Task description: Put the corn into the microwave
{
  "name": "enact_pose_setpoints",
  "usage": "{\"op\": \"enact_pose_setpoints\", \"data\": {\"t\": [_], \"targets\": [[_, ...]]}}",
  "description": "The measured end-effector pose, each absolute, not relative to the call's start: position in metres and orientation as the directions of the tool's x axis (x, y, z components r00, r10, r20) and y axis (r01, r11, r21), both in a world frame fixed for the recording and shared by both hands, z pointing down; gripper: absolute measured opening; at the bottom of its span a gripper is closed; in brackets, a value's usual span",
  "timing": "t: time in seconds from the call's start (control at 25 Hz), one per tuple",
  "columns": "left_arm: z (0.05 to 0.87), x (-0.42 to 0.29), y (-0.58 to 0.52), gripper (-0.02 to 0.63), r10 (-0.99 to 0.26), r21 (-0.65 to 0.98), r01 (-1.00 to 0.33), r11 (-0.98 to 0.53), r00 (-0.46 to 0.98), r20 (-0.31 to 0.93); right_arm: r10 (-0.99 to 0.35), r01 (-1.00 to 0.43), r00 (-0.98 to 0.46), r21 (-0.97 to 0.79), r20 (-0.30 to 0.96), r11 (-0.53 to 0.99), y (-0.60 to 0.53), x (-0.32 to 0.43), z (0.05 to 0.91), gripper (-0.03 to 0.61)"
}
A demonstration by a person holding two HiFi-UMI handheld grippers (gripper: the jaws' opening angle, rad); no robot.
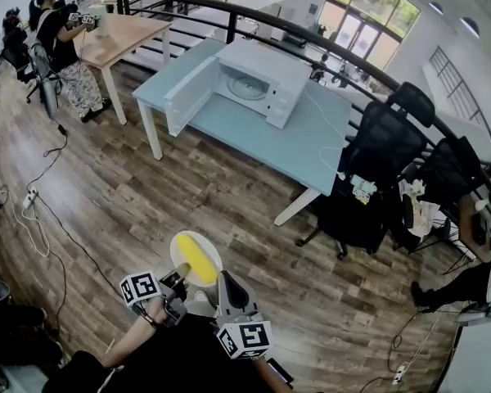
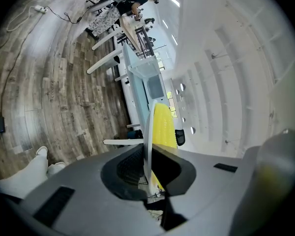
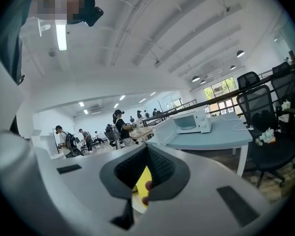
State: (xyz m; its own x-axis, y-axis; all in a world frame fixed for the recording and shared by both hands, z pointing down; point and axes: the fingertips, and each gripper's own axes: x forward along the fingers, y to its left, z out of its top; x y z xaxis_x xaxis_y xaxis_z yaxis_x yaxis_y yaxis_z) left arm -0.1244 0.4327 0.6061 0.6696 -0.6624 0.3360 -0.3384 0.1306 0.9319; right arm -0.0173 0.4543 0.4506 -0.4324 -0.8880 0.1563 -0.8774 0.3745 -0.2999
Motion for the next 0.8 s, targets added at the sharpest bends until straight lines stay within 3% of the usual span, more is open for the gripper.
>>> {"op": "enact_pose_setpoints", "data": {"t": [0.8], "targets": [[0.617, -0.131, 0.404, 0.029, -0.640, 0.926, -0.352, 0.137, 0.682, 0.354, -0.912, -0.897, -0.395, -0.258, 0.107, 0.358, 0.418, -0.022, 0.448, 0.009]]}}
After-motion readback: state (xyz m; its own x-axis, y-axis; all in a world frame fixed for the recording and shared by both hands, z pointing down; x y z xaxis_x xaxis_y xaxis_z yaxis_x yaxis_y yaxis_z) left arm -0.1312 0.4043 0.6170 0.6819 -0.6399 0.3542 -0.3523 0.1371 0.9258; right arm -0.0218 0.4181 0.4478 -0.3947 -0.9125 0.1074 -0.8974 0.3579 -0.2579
